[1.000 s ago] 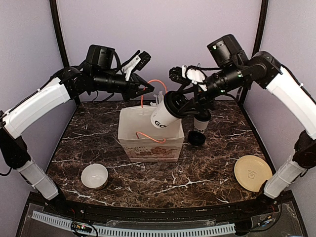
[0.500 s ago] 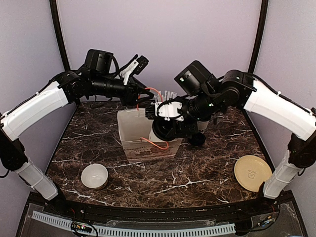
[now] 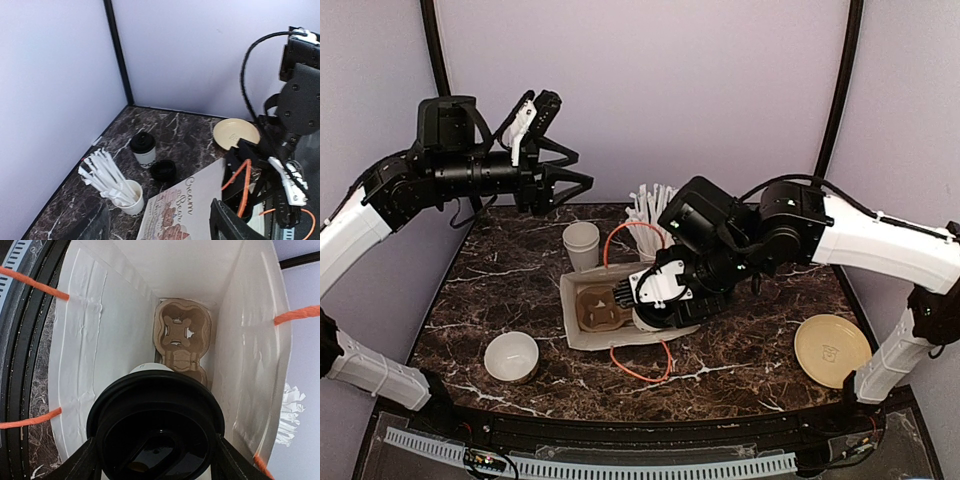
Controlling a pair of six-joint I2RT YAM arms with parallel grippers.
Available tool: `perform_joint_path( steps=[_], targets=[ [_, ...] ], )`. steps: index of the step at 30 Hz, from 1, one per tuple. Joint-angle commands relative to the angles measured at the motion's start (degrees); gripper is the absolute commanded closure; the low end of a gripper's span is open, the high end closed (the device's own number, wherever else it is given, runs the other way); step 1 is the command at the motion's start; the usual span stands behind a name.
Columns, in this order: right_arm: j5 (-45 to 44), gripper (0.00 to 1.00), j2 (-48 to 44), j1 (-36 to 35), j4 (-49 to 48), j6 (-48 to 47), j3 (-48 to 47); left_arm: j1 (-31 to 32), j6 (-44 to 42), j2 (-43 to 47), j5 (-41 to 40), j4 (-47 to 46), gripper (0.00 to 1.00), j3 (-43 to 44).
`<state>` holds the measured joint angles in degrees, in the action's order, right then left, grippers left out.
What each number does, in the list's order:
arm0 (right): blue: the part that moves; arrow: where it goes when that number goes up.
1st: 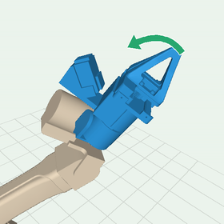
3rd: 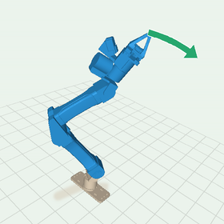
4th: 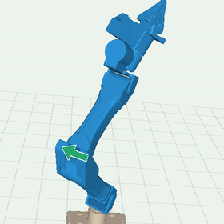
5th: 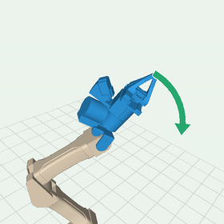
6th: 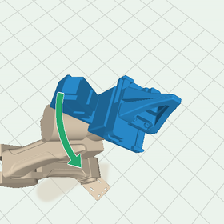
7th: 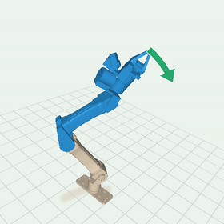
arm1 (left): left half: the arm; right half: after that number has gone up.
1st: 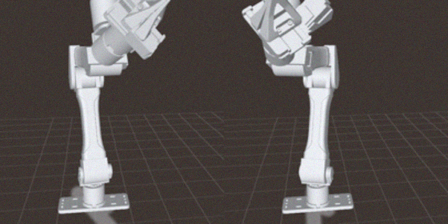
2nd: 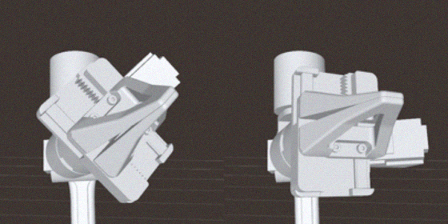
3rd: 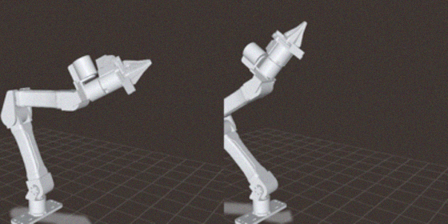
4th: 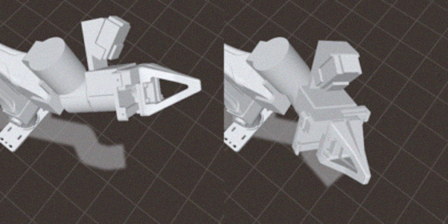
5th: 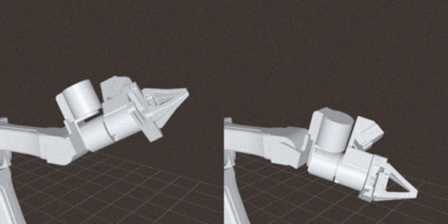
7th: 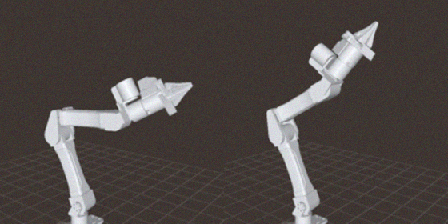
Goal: Pack the takeout coffee
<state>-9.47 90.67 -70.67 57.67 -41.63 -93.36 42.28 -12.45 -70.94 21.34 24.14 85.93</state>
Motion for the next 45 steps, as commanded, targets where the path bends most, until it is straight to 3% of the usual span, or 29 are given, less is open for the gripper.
perform_joint_path(
  steps=[1,8,12,17,28,35,45],
  targets=[
    [-3.1,0.48,-2.1,-1.1,-3.2,-1.6,1.8,-1.7,0.8,-5.9,-11.8,-2.0,0.29,-3.0],
    [-7.5,0.52,0.2,-1.1,-5.3,-5.8,5.9,-5.2,1.7,-17.1,-10.9,-1.8,0.31,-1.3],
    [-8.2,0.52,1.9,-1.1,-4.0,-8.3,3.2,-6.0,2.4,-19.4,-9.2,-2.5,0.32,-1.4],
    [-8.8,0.51,1.7,-1.3,-4.6,-11.1,-0.3,-6.4,3.4,-20.6,-8.1,-3.6,0.32,-3.2],
    [-12.1,0.50,-3.0,-5.5,-4.0,-11.5,6.3,-6.6,6.1,-19.7,-2.9,-6.1,0.33,-7.0],
    [-19.3,0.48,-8.7,-8.0,-12.9,-10.4,17.8,-6.6,4.6,-16.8,-2.3,-5.7,0.32,-8.3],
    [-23.5,0.49,-4.0,-6.7,-19.9,-11.6,17.8,-6.6,6.3,-18.0,-0.3,-8.7,0.33,-11.5]
  ],
)
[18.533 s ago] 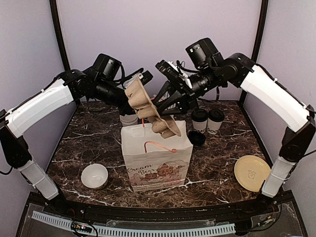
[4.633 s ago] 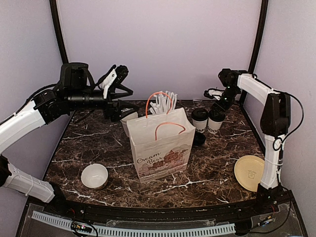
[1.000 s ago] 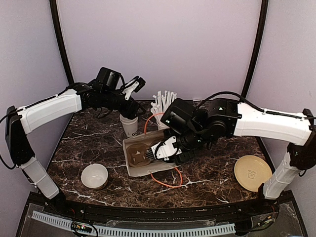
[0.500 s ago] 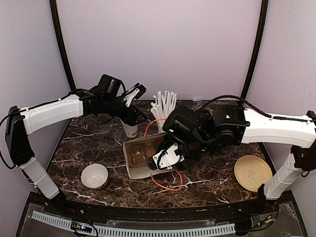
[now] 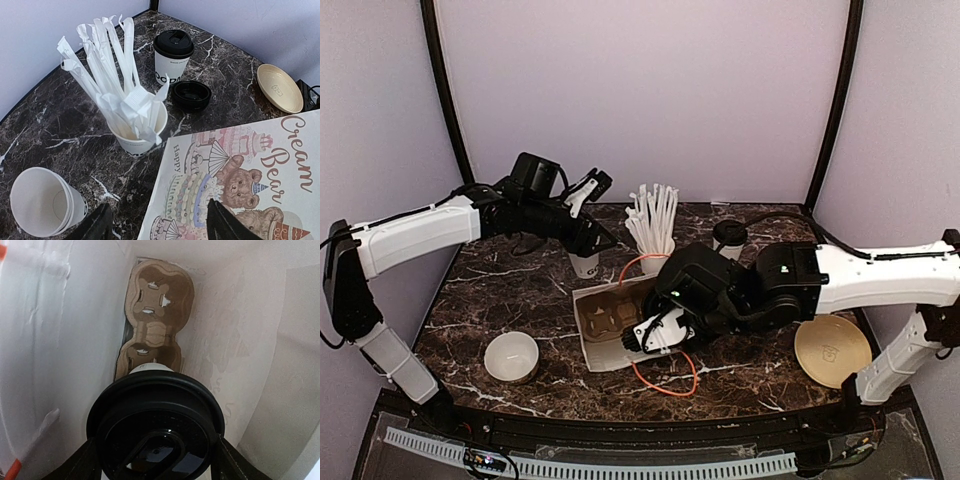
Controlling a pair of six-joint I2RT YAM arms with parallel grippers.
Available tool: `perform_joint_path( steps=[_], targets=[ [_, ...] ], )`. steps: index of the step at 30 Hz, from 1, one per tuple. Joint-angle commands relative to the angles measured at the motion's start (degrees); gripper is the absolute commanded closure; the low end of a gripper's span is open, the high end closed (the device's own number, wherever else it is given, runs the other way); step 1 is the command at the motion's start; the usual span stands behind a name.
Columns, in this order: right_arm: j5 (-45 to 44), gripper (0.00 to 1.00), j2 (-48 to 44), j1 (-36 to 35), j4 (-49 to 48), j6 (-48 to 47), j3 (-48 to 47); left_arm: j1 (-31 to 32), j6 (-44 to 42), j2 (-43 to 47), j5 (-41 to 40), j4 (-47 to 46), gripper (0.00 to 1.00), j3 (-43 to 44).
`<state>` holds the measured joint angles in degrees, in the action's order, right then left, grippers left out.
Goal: Pack the takeout coffee
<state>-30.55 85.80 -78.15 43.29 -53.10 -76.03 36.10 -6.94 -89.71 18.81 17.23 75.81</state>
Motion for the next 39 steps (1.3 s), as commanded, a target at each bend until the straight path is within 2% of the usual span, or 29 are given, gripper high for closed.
perform_joint_path(
  steps=[1,16,39],
  targets=[
    [-2.3,0.49,0.9,1.3,-6.1,0.0,0.6,-0.4,1.0,0.9,2.7,-2.1,0.34,-1.9],
    [1.1,0.50,4.4,5.5,-11.2,2.0,2.9,-0.4,1.2,1.7,5.3,-2.8,0.35,-2.9],
    [4.3,0.53,7.8,8.3,-17.8,1.7,4.8,-0.4,1.1,2.7,7.9,-3.1,0.36,-4.2]
  ],
)
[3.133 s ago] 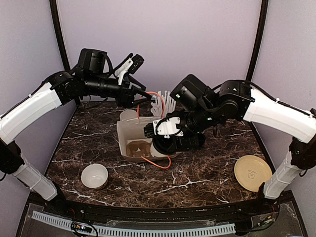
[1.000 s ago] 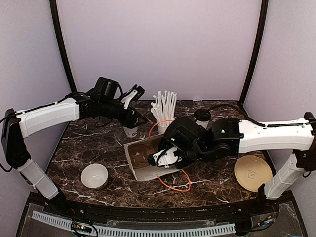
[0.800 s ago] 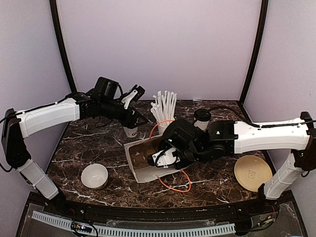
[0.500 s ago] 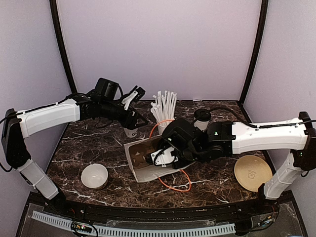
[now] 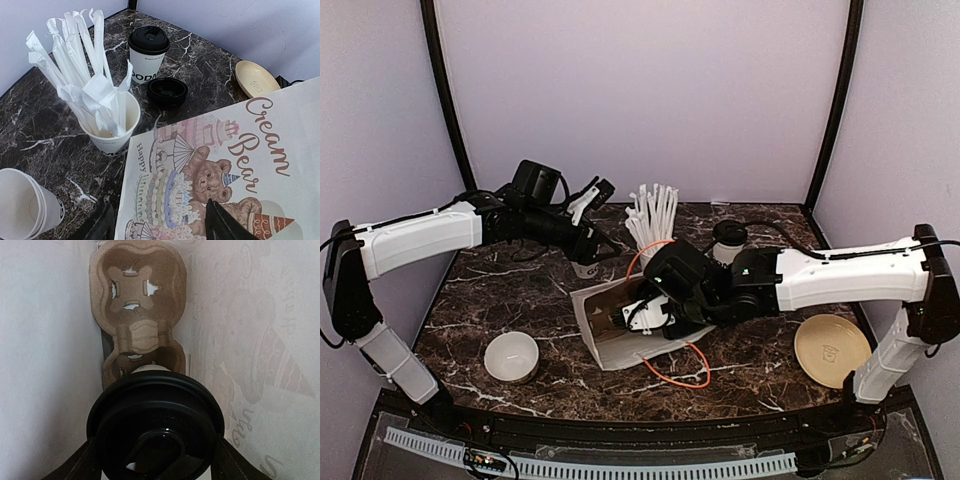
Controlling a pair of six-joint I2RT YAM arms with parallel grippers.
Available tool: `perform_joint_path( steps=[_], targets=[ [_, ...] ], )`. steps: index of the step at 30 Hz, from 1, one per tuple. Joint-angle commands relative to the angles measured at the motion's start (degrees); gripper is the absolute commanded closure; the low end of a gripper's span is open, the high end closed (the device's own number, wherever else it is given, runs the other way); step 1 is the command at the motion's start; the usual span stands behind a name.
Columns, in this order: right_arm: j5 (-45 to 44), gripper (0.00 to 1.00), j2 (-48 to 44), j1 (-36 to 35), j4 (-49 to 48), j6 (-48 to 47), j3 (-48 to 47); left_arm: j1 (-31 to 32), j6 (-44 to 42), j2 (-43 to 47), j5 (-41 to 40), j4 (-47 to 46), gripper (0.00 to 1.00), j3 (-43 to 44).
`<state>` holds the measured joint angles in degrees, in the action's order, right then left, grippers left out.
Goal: Pack the takeout coffee
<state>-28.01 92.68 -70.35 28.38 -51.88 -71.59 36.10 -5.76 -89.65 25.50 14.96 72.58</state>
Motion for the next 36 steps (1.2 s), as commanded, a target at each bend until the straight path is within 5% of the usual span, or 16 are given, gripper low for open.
perform_joint_path(
  steps=[1,29,36],
  targets=[
    [1.9,0.53,1.1,0.6,-2.9,0.6,0.3,-0.4,0.0,2.7,1.2,-0.8,0.36,-1.1],
    [5.0,0.53,4.9,3.4,-2.7,0.8,-2.9,-0.4,-0.6,1.7,1.9,-0.8,0.36,-1.2],
    [13.4,0.53,8.2,4.8,8.3,5.2,-10.2,-0.5,-0.8,1.9,1.4,-0.6,0.36,-1.2]
  ],
)
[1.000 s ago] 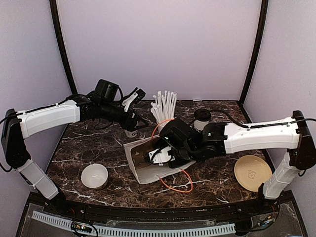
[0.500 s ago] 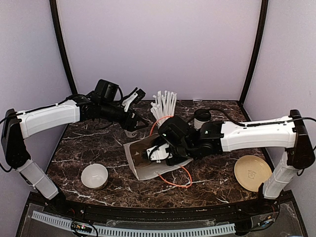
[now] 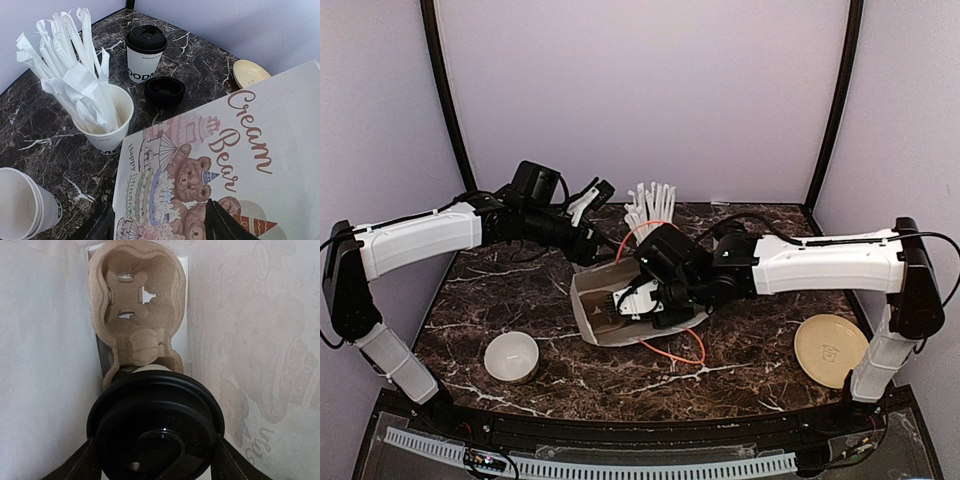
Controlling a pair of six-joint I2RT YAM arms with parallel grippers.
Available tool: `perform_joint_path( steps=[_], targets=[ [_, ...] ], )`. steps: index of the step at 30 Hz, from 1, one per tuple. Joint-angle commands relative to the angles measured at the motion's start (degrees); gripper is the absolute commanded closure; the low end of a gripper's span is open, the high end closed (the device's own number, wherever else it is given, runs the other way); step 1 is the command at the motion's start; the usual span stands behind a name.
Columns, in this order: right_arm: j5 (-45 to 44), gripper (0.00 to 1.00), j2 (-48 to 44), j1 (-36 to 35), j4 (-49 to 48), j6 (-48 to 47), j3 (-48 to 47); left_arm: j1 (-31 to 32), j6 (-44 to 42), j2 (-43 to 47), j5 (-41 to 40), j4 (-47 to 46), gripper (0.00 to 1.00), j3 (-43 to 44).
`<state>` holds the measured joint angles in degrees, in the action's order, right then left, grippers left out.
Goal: Pack the takeout coffee
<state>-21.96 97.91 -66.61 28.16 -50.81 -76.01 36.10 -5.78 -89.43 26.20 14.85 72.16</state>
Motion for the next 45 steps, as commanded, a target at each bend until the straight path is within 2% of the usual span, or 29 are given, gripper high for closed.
perform_joint_path(
  steps=[1,6,12,16,19,24,34,37,39,41,43,45],
  targets=[
    [8.9,0.53,4.1,1.3,11.3,4.7,-7.7,-0.4,-0.8,1.8,0.5,-0.4,0.36,-0.8],
    [14.1,0.53,8.6,2.4,23.2,7.8,-17.3,-0.6,-1.2,2.2,-0.7,0.1,0.36,-0.6],
    [23.1,0.54,16.1,3.4,40.4,11.8,-33.7,-1.3,-1.3,2.9,-2.1,0.4,0.36,-0.6],
    [28.1,0.54,19.4,3.6,48.6,12.7,-42.3,-2.5,-1.3,3.5,-2.6,0.4,0.36,-0.5],
    [28.7,0.54,21.6,3.5,53.0,13.0,-46.3,-3.3,-1.3,4.0,-2.7,0.3,0.36,-0.4],
    [27.1,0.54,21.4,3.5,51.6,12.8,-41.8,-4.4,-1.3,4.3,-2.7,0.1,0.36,-0.4],
    [25.2,0.55,17.0,3.6,35.6,10.3,-24.8,-5.1,-1.6,4.7,-4.0,-0.1,0.36,-0.4],
    [25.0,0.53,16.5,3.6,35.1,10.3,-24.1,-5.1,-1.7,5.5,-4.4,0.1,0.36,-0.1],
    [24.9,0.49,15.9,3.6,35.7,10.2,-26.2,-5.1,-1.6,6.6,-4.3,0.6,0.35,0.7],
    [25.4,0.40,15.0,3.7,36.2,10.0,-28.2,-5.1,-0.9,8.4,-3.6,1.1,0.33,1.7],
    [26.4,0.27,14.7,3.5,37.6,9.8,-30.6,-5.1,-0.2,10.9,-2.8,1.8,0.31,3.1],
    [28.1,0.19,15.4,3.5,40.8,10.0,-33.8,-5.1,0.1,13.7,-1.5,2.8,0.28,4.0]
  ],
)
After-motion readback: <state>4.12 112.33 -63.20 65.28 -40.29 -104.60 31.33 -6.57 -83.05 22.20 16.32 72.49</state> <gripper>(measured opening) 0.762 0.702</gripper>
